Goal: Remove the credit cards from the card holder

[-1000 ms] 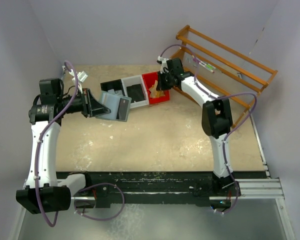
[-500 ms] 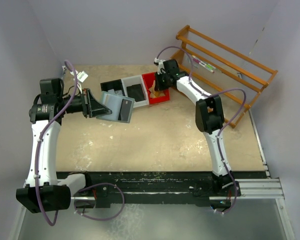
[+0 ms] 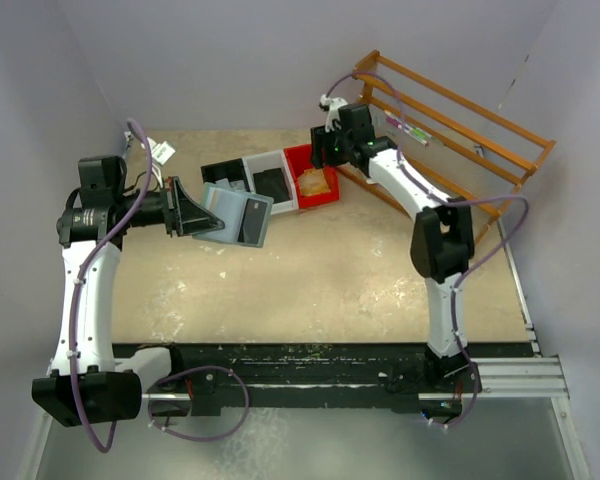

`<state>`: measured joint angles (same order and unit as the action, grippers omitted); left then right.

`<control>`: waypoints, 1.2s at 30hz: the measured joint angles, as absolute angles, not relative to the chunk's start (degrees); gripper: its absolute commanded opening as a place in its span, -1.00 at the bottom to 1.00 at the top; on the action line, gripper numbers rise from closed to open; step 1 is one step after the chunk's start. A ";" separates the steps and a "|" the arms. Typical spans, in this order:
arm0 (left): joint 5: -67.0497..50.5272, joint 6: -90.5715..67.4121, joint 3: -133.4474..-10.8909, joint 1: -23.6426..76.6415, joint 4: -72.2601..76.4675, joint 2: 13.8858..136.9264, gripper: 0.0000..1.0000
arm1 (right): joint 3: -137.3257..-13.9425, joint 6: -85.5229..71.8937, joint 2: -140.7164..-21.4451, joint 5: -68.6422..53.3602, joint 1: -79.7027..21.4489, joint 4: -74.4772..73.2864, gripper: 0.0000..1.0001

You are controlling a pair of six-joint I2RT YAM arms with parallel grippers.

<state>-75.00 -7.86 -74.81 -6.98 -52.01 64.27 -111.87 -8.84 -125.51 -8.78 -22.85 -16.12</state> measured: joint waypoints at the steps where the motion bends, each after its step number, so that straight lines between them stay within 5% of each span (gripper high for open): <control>1: -75.22 -7.88 -74.81 -6.98 -51.96 64.27 -1.00 | -110.78 -8.88 -122.93 -8.36 -22.87 -15.73 0.28; 10: -78.08 -9.93 -75.02 -6.98 -50.28 63.96 -1.00 | -88.33 -15.53 -95.26 -18.02 -23.44 -2.92 0.98; 18: -81.32 -16.45 -75.02 -6.98 -44.25 63.02 -1.00 | -56.73 -38.48 -81.62 -37.01 -28.82 30.87 1.00; 25: -83.09 -21.50 -75.00 -6.98 -39.48 62.57 -1.00 | -48.51 -57.36 -83.42 -40.99 -37.63 58.98 0.99; 29: -83.70 -22.48 -74.98 -6.98 -38.39 62.57 -1.00 | -48.27 -66.48 -86.80 -41.08 -38.48 75.46 0.75; 36: -84.09 -23.44 -74.96 -6.98 -37.74 62.54 -1.00 | -49.06 -73.67 -91.74 -41.04 -39.81 85.78 -0.28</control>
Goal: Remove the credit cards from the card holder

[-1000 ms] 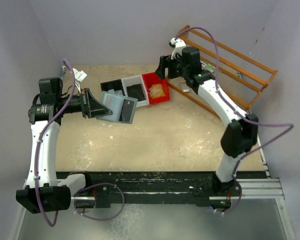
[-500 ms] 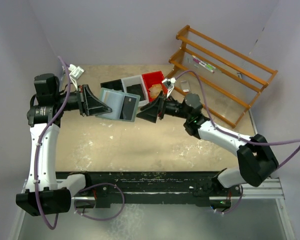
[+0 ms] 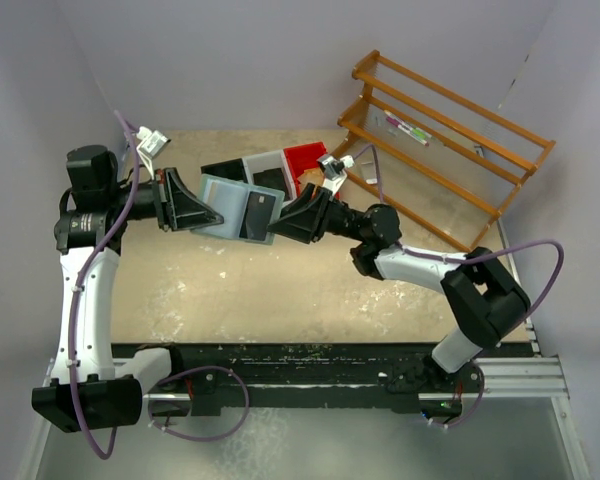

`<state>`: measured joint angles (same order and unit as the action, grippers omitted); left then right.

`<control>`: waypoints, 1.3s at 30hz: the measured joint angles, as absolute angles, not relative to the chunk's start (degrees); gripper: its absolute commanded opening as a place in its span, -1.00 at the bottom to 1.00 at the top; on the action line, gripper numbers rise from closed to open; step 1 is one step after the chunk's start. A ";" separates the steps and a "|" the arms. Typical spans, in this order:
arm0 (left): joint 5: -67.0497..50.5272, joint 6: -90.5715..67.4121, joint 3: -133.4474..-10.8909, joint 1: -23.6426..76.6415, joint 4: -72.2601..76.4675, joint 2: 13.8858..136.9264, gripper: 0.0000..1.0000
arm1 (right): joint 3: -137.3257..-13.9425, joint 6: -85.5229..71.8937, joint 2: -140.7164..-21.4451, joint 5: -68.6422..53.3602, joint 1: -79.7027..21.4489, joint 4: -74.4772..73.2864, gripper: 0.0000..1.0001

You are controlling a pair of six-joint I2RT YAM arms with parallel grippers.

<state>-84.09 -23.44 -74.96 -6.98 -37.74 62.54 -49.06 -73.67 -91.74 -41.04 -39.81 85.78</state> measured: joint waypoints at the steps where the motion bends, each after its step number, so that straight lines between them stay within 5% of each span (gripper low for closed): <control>1: -84.20 -23.46 -74.85 -6.98 -37.58 62.54 -1.00 | -49.12 -74.30 -92.09 -41.04 -39.88 86.41 -0.42; 5: -84.27 -23.46 -74.06 -6.98 -37.36 62.50 -1.00 | -49.17 -76.12 -92.51 -41.21 -40.12 88.42 -0.85; 7: -84.23 -23.44 -73.82 -6.98 -37.19 62.50 -0.77 | -49.17 -76.86 -92.51 -41.58 -40.12 88.92 -1.00; 11: -82.13 -21.54 -73.76 -6.98 -38.52 62.57 -0.23 | -49.17 -78.59 -92.62 -42.00 -40.12 89.32 -1.00; 20: -56.88 -9.93 -79.02 -7.01 -49.98 65.01 0.50 | -49.17 -76.58 -92.75 -43.11 -39.79 83.83 -1.00; 30: -47.99 -4.75 -82.15 -7.07 -50.24 59.16 0.36 | -51.31 -62.63 -87.22 -39.27 -40.12 58.57 -1.00; 39: -62.35 -6.87 -79.07 -7.05 -48.34 59.16 0.27 | -52.12 -60.69 -87.50 -36.75 -40.91 53.36 -1.00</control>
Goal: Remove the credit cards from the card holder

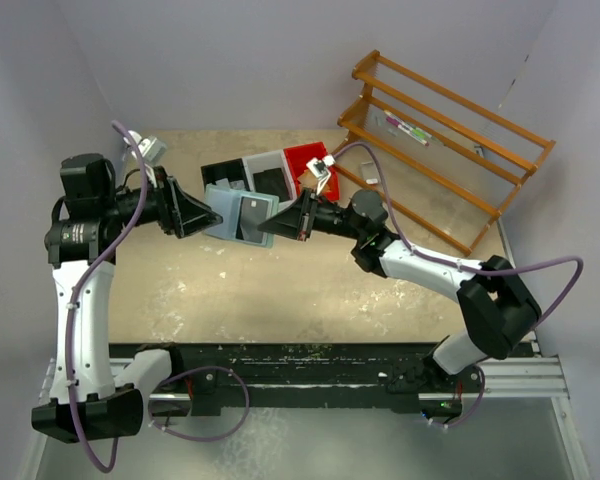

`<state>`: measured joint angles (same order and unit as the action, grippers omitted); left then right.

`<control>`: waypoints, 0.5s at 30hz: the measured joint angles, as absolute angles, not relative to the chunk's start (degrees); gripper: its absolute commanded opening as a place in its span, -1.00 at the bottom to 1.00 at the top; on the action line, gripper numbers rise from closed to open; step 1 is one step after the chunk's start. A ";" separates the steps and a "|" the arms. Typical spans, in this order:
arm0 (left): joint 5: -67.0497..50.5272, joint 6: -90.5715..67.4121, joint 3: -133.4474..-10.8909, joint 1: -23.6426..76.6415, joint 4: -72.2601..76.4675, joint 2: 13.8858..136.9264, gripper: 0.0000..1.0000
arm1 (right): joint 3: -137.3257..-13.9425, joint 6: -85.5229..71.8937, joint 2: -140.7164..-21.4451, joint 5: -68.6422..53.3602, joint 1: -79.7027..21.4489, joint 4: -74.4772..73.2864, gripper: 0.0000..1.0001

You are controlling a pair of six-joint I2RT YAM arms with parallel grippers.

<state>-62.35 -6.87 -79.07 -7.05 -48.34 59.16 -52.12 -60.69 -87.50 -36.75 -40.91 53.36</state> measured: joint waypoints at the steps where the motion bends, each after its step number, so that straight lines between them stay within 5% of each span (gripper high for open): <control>1: -64.40 -7.75 -77.84 -7.03 -47.66 59.29 0.26 | -52.40 -60.75 -87.79 -36.82 -41.06 53.49 -1.00; 15: -73.12 -11.33 -72.38 -6.92 -45.58 61.95 0.00 | -54.43 -65.10 -93.49 -41.45 -43.24 60.75 -1.00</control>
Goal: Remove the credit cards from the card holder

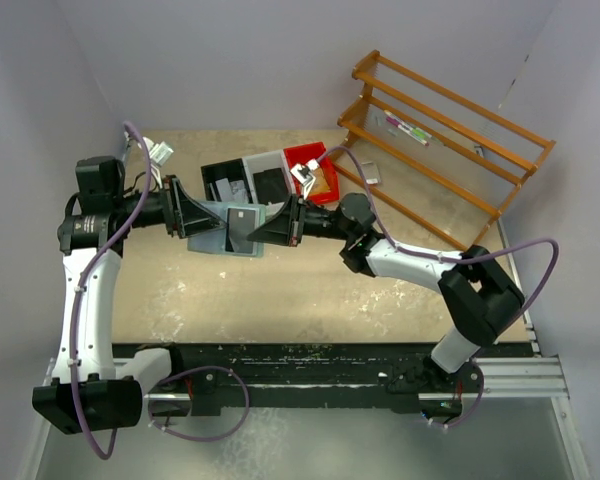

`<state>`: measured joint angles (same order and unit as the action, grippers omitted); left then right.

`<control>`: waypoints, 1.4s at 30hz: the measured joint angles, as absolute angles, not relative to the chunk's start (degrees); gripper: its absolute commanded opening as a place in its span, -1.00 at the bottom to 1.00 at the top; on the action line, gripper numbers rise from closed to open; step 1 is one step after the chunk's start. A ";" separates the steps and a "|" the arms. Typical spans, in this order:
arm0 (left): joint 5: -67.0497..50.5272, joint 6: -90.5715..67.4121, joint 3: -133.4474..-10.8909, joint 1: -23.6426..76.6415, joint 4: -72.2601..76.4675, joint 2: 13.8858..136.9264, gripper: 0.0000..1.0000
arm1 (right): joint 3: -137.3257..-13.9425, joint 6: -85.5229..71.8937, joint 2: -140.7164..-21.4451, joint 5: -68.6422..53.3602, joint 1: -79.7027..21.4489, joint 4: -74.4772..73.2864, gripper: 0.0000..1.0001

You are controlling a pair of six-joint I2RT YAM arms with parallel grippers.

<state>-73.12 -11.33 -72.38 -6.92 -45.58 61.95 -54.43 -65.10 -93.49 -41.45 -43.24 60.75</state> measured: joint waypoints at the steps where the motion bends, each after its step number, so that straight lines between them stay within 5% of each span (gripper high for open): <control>1: -73.12 -11.27 -72.38 -6.94 -45.71 62.04 -0.03 | -54.48 -65.34 -93.58 -41.60 -43.31 60.77 -1.00; 13: -72.97 -8.88 -72.05 -6.94 -48.58 63.26 -0.30 | -56.60 -67.16 -94.41 -41.78 -43.99 63.37 -1.00; 33: -72.64 -11.97 -67.59 -7.51 -45.34 63.37 -0.44 | -56.60 -71.64 -99.31 -44.66 -43.72 71.09 -1.00; 42: -74.15 -14.04 -66.89 -7.88 -42.83 63.40 -0.85 | -56.60 -74.02 -100.31 -45.25 -43.46 74.72 -0.92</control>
